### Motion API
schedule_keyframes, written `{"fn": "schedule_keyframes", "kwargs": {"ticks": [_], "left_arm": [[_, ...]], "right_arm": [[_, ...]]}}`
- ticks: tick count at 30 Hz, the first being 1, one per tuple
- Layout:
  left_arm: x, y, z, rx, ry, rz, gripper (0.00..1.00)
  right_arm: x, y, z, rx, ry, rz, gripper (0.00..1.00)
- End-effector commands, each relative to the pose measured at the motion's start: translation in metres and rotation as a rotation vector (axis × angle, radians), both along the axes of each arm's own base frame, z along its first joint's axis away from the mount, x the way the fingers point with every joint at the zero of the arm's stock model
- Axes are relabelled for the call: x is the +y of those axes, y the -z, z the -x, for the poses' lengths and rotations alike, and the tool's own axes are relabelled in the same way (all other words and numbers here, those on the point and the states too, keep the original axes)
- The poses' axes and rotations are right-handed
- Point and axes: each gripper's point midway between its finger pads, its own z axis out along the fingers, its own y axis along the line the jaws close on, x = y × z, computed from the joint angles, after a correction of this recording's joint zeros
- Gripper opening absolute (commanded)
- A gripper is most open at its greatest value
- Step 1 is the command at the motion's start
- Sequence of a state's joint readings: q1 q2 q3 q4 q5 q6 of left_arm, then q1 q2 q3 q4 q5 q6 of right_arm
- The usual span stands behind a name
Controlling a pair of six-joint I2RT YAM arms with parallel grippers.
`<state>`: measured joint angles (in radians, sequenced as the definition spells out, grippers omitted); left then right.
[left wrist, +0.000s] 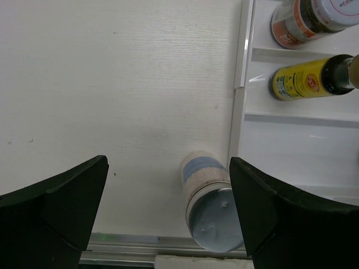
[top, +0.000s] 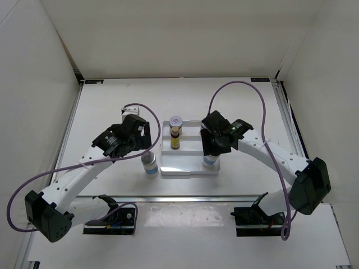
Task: Organize the condiment bottles
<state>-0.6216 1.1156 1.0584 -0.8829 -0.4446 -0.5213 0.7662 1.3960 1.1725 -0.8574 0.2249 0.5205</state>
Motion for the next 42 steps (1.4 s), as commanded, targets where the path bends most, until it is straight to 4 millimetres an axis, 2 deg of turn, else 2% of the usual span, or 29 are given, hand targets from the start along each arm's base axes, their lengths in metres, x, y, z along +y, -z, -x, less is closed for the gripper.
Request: {"fn": "schedule_keyframes", "kwargs": {"ticks": [1,2,3,6,8,11,16,22,24,26,29,33,36,38,42], "left_arm": [[-0.003,-0.003,0.01,0.004,0.009,0.052,1.0],[-0.006,-0.005,0.014,0.005,0.026,0.052,1.0],[-0.005,-0.004,0.016,0.012,0.019,0.053,1.0],[-0.012,-0.009,0.019,-0.002,0.046,0.064,1.0],[-0.016,-0.011,0.022,0.0,0.068,0.082,1.0],[-0.018,-0.014,0.027,-0.001,0.087,0.095,1.0],[-0.035,-0.013,0.038,0.02,0.152,0.124,1.0],[-0.062,0.005,0.053,0.083,0.21,0.119,1.0],[-0.064,0.012,0.056,0.104,0.201,0.119,1.0],[-0.06,0.027,0.06,0.141,0.156,0.108,1.0],[-0.054,0.037,0.064,0.164,0.122,0.099,1.0],[-0.052,0.04,0.064,0.164,0.107,0.093,1.0],[-0.051,0.048,0.065,0.185,0.097,0.077,1.0],[-0.051,0.051,0.065,0.193,0.096,0.07,0.96],[-0.051,0.047,0.061,0.176,0.089,0.069,0.8]], "right_arm": [[0.008,-0.004,-0.007,-0.025,0.017,-0.036,0.42],[0.008,-0.004,-0.007,-0.016,0.017,-0.027,0.46],[0.009,-0.007,-0.007,-0.018,0.017,-0.029,0.58],[0.008,-0.005,-0.009,-0.01,0.021,-0.009,0.76],[0.008,-0.012,-0.011,-0.021,0.025,-0.007,0.9],[0.007,-0.026,-0.018,-0.063,0.038,-0.012,1.0],[0.008,-0.045,-0.021,-0.102,0.035,-0.033,1.0],[0.012,-0.048,-0.019,-0.114,0.019,-0.035,1.0],[0.013,-0.048,-0.019,-0.113,0.027,-0.039,1.0],[0.011,-0.048,-0.018,-0.113,0.027,-0.039,1.0],[0.008,-0.046,-0.014,-0.106,0.027,-0.033,1.0],[0.005,-0.04,-0.012,-0.093,0.027,-0.02,1.0],[0.005,-0.043,-0.011,-0.098,0.035,-0.03,1.0],[0.004,-0.04,-0.01,-0.092,0.035,-0.024,1.0],[0.001,-0.039,-0.007,-0.092,0.035,-0.024,1.0]]}}
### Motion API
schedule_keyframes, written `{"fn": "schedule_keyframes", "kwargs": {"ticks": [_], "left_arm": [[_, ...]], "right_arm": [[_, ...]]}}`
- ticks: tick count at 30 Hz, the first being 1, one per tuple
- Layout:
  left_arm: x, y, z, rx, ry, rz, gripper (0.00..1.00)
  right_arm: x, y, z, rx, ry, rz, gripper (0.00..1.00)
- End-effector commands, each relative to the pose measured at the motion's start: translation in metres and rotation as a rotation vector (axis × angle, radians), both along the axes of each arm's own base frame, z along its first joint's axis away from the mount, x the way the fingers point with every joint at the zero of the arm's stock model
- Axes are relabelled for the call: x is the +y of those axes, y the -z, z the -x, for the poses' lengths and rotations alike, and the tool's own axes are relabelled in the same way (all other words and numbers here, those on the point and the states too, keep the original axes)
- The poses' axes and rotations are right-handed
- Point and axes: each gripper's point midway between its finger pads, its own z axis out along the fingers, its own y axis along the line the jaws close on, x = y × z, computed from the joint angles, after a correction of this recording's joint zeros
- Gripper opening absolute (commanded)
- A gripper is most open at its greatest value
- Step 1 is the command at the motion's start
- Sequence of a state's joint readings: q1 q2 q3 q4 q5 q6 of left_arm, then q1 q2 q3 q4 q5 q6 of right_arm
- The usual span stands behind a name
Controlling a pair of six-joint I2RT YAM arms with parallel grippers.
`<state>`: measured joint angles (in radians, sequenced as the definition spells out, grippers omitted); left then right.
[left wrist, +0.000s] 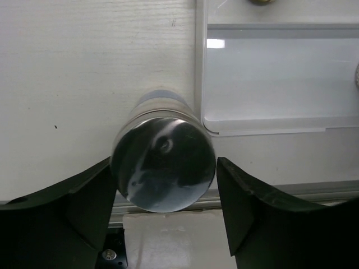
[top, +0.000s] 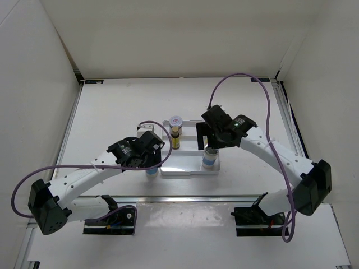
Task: Organize the condiment bottles
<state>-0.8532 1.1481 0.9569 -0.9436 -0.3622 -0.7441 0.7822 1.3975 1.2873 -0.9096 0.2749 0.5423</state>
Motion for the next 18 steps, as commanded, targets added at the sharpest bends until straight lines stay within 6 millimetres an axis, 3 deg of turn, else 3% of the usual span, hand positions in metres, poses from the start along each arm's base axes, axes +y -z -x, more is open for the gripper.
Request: {"fn": "schedule_keyframes", "kwargs": {"ticks": [1,5,6,8,13,18], "left_arm": [[0.003,-0.007,-0.004,-0.033,-0.022,-0.002,0.77],[0.001,-0.012,-0.009,-0.049,-0.013,-0.01,0.64],[-0.003,-0.021,-0.013,-0.067,-0.006,0.004,0.54],[-0.005,-0.022,-0.015,-0.06,0.004,-0.012,0.43],[-0.009,-0.056,-0.023,-0.113,0.002,0.017,0.21],[-0.02,-0.094,-0.035,-0.176,0.011,0.046,0.12]], "right_arm": [[-0.006,-0.005,0.005,-0.019,0.017,-0.008,1.0],[-0.013,-0.004,0.007,-0.032,0.027,0.003,1.0],[-0.014,-0.005,0.009,-0.035,0.027,0.001,1.0],[-0.018,-0.007,0.009,-0.042,0.04,0.001,1.0],[-0.028,-0.012,0.012,-0.066,0.056,0.018,1.0],[-0.036,-0.014,0.012,-0.086,0.071,0.037,1.0]]}}
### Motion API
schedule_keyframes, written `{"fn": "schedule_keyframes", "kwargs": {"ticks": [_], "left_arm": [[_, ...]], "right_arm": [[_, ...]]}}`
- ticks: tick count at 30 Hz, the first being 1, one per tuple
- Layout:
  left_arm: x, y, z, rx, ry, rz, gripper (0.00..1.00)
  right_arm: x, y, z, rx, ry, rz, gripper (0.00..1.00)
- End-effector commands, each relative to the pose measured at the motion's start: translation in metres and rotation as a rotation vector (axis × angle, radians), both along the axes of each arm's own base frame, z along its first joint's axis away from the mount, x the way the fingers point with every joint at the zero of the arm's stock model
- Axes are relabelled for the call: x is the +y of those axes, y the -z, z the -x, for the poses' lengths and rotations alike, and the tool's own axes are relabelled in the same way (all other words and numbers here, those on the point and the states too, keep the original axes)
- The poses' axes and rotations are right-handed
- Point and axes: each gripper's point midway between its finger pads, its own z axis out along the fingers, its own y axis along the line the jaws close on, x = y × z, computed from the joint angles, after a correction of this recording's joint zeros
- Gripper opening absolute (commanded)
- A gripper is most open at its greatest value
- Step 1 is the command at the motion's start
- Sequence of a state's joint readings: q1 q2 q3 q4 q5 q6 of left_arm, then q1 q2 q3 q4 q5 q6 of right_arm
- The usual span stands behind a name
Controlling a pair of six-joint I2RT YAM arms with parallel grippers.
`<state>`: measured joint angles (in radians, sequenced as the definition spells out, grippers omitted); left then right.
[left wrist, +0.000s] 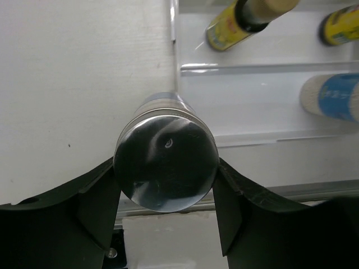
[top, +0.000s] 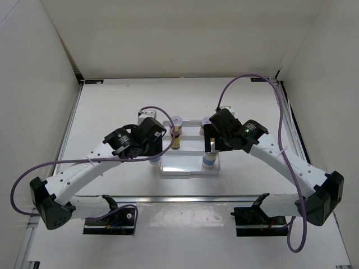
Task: Organize the condiment bottles
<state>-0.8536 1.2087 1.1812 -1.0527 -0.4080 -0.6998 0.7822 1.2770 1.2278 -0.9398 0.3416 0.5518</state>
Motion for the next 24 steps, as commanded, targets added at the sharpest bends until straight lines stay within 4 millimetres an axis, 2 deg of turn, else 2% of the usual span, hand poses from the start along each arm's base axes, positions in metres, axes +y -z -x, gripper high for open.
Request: {"fn": "schedule_keyframes", "kwargs": {"ticks": [1,4,8,9,11,15,17,24], "left_arm": [[-0.016,-0.044,-0.015,-0.112,0.017,0.059,0.12],[-0.032,-0.052,-0.018,-0.119,0.045,0.07,0.12],[-0.05,-0.054,-0.021,-0.111,0.064,0.07,0.12],[-0.057,-0.048,-0.022,-0.105,0.075,0.063,0.12],[-0.07,-0.053,-0.025,-0.116,0.091,0.095,0.12],[-0.091,-0.041,-0.029,-0.093,0.119,0.111,0.12],[-0.094,-0.039,-0.031,-0.092,0.119,0.11,0.12],[-0.101,-0.008,-0.034,-0.053,0.132,0.066,0.12]], "right_arm": [[-0.01,-0.004,0.002,-0.03,0.031,0.015,1.0],[-0.014,-0.003,0.004,-0.03,0.036,0.027,1.0],[-0.018,-0.001,0.006,-0.026,0.055,0.031,1.0],[-0.019,-0.002,0.005,-0.032,0.06,0.036,1.0],[-0.021,-0.003,0.007,-0.033,0.06,0.035,1.0],[-0.024,-0.003,0.008,-0.038,0.064,0.041,1.0],[-0.025,-0.002,0.009,-0.031,0.072,0.042,1.0],[-0.027,-0.002,0.008,-0.037,0.076,0.048,1.0]]}}
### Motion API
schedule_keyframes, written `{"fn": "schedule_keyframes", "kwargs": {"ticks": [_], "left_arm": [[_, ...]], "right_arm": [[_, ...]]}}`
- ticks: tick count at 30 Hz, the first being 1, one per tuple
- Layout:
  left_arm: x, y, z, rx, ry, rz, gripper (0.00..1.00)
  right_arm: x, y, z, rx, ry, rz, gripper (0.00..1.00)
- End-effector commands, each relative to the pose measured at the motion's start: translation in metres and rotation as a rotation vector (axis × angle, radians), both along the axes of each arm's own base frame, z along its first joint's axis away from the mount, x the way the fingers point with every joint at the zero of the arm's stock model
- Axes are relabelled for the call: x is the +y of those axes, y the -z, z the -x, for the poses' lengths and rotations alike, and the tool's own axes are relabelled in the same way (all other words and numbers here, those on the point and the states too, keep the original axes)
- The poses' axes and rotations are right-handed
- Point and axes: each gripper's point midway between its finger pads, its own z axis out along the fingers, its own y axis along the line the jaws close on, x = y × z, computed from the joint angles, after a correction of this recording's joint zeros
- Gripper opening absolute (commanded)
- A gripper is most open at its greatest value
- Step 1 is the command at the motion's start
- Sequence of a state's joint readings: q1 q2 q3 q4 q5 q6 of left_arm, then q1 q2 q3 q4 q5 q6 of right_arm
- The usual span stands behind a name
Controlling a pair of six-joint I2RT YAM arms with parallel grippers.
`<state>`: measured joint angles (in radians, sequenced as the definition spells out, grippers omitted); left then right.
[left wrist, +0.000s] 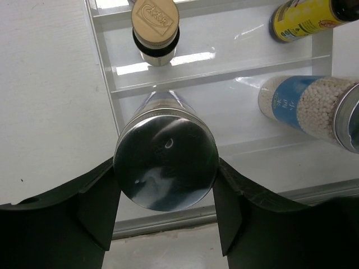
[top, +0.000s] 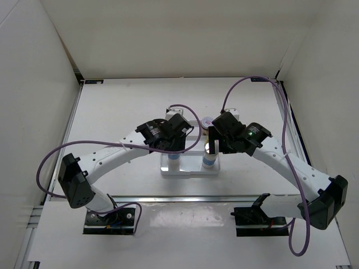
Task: Organize the condiment bottles
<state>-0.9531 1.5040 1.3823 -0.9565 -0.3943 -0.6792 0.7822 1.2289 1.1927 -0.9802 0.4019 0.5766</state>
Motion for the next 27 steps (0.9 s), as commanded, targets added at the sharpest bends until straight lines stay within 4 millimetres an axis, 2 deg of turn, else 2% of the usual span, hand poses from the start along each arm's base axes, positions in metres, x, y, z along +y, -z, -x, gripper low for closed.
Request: {"fn": "schedule_keyframes", "kwargs": {"ticks": [1,2,8,9,12,13,16,17,19,20,25,27], "left_arm": [[-0.014,-0.007,-0.008,-0.042,0.016,0.048,0.12],[-0.01,-0.003,-0.008,-0.042,0.01,0.033,0.12],[-0.006,0.014,-0.006,-0.026,-0.003,0.005,0.28],[-0.008,0.013,-0.007,-0.031,-0.003,0.012,0.35],[-0.006,0.018,-0.006,-0.024,-0.003,0.002,0.46],[-0.004,0.021,-0.005,-0.019,-0.002,-0.005,0.58],[-0.003,0.017,-0.006,-0.031,-0.007,-0.001,0.7],[-0.002,0.014,-0.005,-0.036,-0.007,0.006,0.8],[-0.003,0.008,-0.006,-0.047,-0.008,0.021,0.91],[-0.002,0.007,-0.007,-0.055,-0.004,0.011,1.0],[0.001,-0.017,-0.013,-0.119,-0.007,0.032,1.0],[0.007,-0.037,-0.013,-0.157,-0.012,0.052,1.0]], "right_arm": [[-0.006,-0.004,0.001,-0.023,0.018,0.01,1.0],[-0.008,-0.003,0.003,-0.017,0.018,0.017,1.0],[-0.011,-0.007,0.004,-0.029,0.03,0.009,1.0],[-0.011,-0.007,0.004,-0.029,0.03,0.009,1.0],[-0.012,-0.004,0.006,-0.022,0.037,0.011,1.0],[-0.012,-0.004,0.006,-0.022,0.038,0.011,1.0],[-0.015,-0.004,0.006,-0.023,0.042,0.024,1.0],[-0.015,-0.004,0.006,-0.023,0.042,0.024,1.0],[-0.015,-0.007,0.004,-0.035,0.047,0.023,1.0],[-0.015,-0.007,0.004,-0.035,0.047,0.023,1.0],[-0.02,-0.007,0.002,-0.03,0.05,0.066,1.0],[-0.021,-0.008,0.001,-0.03,0.054,0.08,1.0]]}}
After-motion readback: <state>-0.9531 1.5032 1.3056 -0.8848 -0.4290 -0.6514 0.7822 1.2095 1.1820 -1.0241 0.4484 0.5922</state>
